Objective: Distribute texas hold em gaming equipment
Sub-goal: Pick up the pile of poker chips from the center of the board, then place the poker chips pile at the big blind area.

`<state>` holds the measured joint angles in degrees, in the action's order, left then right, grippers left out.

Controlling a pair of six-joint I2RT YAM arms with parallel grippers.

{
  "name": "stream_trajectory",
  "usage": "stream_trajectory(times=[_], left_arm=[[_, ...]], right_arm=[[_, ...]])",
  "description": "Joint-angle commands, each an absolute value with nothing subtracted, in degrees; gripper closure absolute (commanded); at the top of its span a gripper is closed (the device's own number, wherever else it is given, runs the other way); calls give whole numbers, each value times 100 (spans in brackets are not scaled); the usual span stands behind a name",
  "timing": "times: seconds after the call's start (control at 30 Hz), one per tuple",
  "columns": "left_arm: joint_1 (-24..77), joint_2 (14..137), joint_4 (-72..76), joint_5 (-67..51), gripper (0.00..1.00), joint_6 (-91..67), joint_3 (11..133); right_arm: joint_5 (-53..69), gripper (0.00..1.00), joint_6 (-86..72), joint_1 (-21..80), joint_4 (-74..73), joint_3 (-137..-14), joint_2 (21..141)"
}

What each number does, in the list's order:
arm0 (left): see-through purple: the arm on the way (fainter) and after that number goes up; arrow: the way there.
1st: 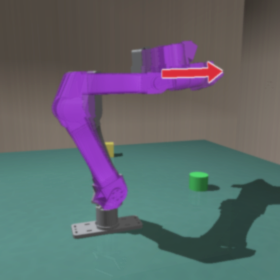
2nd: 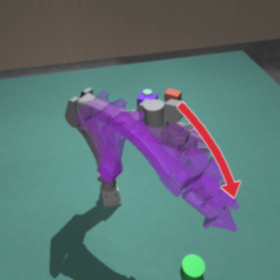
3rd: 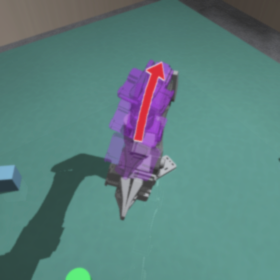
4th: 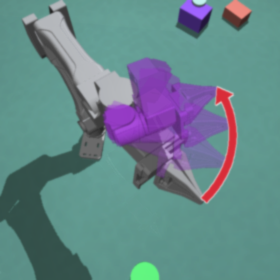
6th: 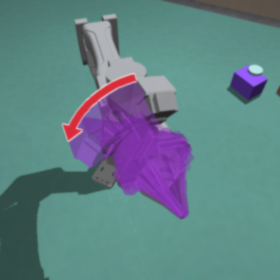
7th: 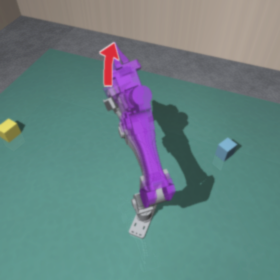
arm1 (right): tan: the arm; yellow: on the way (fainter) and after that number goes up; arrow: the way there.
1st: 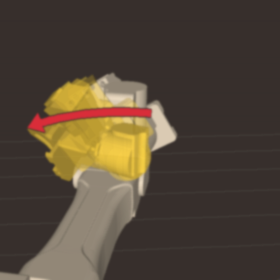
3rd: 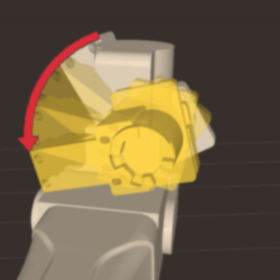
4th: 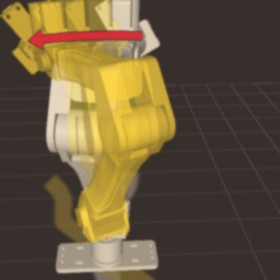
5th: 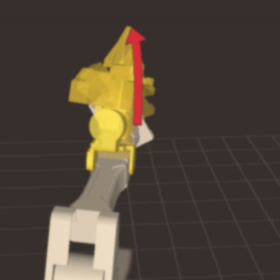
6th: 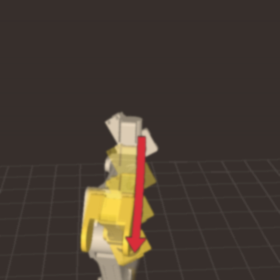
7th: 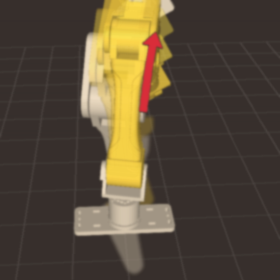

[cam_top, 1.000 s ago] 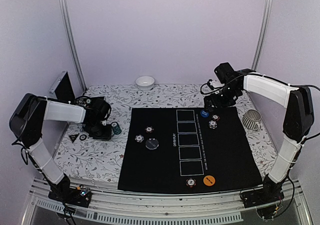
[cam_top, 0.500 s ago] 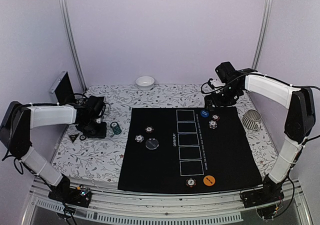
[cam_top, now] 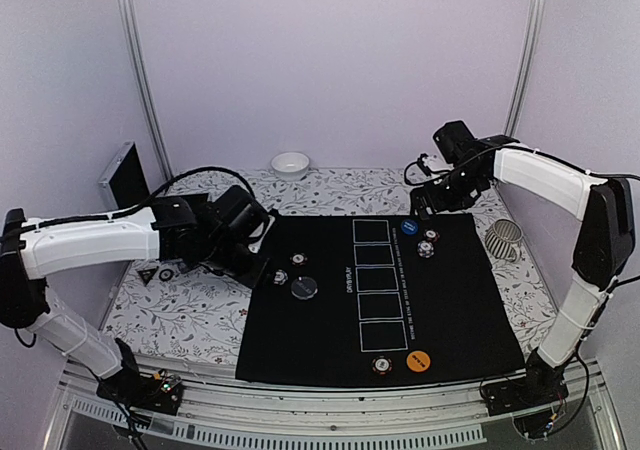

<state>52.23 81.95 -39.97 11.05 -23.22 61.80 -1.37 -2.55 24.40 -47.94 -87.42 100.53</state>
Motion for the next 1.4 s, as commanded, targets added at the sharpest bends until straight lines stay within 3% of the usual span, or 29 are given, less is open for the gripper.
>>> stream_trajectory(times=[0.0,0.2,0.4,0.8,1.3,1.37], left_arm=[[6347,8746,-3694,706,100,-1816,6560],[7363,9961,-2785,489,100,-846,7038],[7448,10829,-2306,-61,100,-317,7286],[7551,11125,-2085,-601,100,-26,7310],[7576,11808,-2742,-31,100,255,7532],[7575,11762,-2771,-38,81,248,7541]], right_arm=[[-58,1,-291,2467,-4727,-8613,9777],[0,1,-308,2463,-4705,-8477,9706],[38,1,-306,2461,-4686,-8424,9694],[88,1,-334,2462,-4679,-8406,9764],[132,1,-316,2462,-4680,-8424,9747],[140,1,-316,2462,-4680,-8429,9747]])
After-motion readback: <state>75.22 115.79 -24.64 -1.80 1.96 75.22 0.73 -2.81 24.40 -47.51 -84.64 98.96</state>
